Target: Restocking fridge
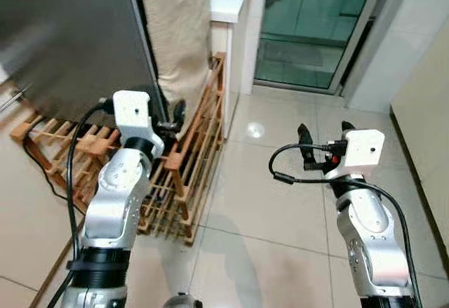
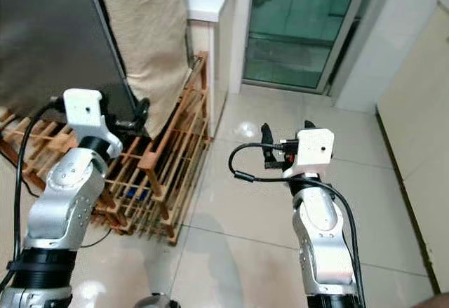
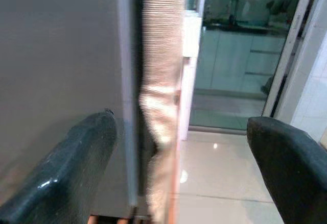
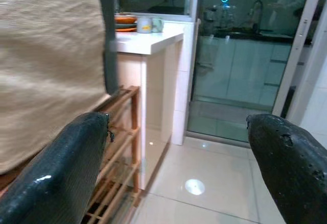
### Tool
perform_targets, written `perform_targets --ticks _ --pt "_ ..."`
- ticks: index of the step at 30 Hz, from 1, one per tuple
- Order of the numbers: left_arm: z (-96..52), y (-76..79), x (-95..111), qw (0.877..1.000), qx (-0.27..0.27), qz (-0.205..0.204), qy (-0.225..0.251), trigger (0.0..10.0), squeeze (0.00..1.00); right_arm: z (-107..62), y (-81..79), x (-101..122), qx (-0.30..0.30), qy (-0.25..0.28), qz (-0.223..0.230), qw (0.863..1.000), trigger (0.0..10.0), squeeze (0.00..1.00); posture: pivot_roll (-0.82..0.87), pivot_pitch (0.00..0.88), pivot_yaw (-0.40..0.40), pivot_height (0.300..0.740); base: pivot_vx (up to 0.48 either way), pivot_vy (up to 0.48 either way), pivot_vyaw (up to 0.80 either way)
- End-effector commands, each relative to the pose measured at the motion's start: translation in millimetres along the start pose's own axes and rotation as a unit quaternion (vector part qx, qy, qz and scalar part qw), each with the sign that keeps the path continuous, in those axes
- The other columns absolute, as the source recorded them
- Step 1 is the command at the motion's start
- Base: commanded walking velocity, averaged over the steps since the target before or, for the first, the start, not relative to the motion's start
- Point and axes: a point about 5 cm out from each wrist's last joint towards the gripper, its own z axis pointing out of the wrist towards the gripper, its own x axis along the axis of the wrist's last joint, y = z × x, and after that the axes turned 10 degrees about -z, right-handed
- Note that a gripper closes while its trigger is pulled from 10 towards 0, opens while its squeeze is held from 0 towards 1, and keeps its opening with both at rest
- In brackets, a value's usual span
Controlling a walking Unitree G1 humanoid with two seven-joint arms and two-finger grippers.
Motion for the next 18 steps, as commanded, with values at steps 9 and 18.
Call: perform_targets --ticks 9,18 --pt "2.0 -0.6 2.1 1.0 -0.008 0.003 0.004 10.0 0.0 1.1 -6.0 2.2 0.004 0.007 0.005 1.0 10.0 0.0 -0.03 0.0 0.032 0.74 0.0 0.339 0.0" --pt "-1.6 8.3 -1.3 1.0 -0.031 -0.005 0.002 10.0 0.0 2.4 -3.6 2.3 -0.002 0.007 0.002 1.0 10.0 0.0 -0.04 0.0 0.033 0.74 0.0 -0.042 0.0"
